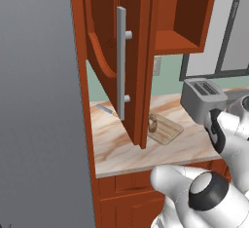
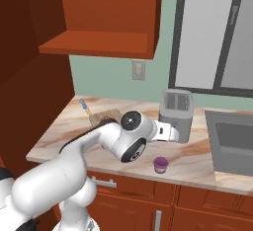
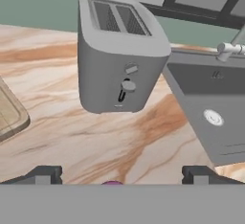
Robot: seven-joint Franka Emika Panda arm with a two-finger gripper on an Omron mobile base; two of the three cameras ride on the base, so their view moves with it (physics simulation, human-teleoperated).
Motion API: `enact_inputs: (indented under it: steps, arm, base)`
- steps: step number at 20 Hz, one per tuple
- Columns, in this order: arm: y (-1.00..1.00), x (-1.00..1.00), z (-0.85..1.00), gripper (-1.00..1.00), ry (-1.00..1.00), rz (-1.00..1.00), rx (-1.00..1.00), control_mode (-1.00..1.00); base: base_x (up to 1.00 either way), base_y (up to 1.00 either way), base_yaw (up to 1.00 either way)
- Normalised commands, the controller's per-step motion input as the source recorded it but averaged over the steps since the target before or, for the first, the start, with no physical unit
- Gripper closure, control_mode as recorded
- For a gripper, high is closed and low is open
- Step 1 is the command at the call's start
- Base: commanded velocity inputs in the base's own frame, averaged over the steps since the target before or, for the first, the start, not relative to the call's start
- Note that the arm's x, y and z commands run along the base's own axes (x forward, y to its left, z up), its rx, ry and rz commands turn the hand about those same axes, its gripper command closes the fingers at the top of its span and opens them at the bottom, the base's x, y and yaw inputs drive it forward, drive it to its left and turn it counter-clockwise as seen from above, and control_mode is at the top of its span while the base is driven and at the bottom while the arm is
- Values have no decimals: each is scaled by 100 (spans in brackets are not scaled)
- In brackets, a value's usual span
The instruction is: Pick the bread, place it on the cutting board, pick the jam, place it on the counter, and close the cabinet.
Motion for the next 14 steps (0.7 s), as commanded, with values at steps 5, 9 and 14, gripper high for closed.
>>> enact_inputs:
  steps: [5, 9, 14]
  arm:
    - [2, -15, 37, -100, -3, 0, 0, -100]
    - [11, -14, 42, -100, -9, 0, 0, -100]
    - [11, -20, 43, -100, -11, 0, 0, -100]
  base:
    - [0, 0, 0]
    - [0, 0, 0]
    - [0, 0, 0]
